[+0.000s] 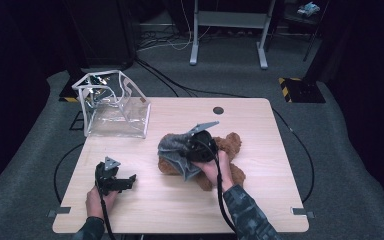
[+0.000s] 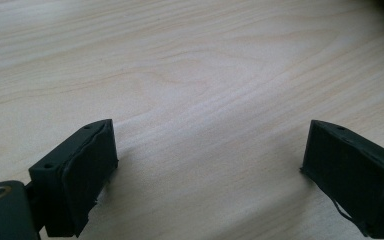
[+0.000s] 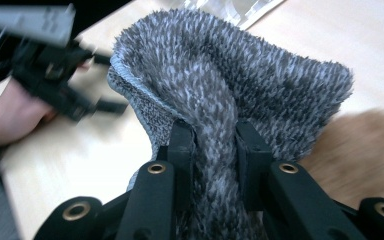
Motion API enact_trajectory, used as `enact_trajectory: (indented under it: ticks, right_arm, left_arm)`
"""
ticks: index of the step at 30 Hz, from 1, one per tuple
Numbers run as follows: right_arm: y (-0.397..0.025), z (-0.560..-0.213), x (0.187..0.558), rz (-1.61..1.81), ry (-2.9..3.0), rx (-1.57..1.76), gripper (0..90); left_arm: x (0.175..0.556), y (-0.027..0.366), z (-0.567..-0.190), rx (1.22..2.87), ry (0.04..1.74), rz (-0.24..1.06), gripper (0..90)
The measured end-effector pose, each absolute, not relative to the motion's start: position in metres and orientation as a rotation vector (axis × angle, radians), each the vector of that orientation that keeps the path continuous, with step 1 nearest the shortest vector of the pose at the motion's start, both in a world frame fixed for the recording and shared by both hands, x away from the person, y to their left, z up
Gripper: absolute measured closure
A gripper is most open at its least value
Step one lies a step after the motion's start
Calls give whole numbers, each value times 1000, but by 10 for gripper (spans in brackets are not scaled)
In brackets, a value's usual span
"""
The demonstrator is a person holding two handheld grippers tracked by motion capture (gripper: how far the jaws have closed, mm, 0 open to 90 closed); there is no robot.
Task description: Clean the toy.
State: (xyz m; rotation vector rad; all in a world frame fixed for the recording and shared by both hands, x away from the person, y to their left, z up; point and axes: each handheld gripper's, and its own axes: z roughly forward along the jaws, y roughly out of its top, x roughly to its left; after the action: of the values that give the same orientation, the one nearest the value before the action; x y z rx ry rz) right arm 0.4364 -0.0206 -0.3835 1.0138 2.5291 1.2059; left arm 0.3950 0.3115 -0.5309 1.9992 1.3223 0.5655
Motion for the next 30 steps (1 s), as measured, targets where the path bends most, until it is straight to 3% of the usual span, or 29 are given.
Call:
enact_trajectory:
  ticks: [5,11,30]
  right_arm:
    - [-21,-372,464,1189,2455,1073,734]
    - [-9,-386,478,1131,2492,1107,733]
    - [2,-411,426,1144,2612,999,733]
  left_arm:
    - [395,312,-531,1999,1322,566,69]
    - [395,312,-531,1999,1322,566,69]
    - [395,312,-531,2000,1322,566,69]
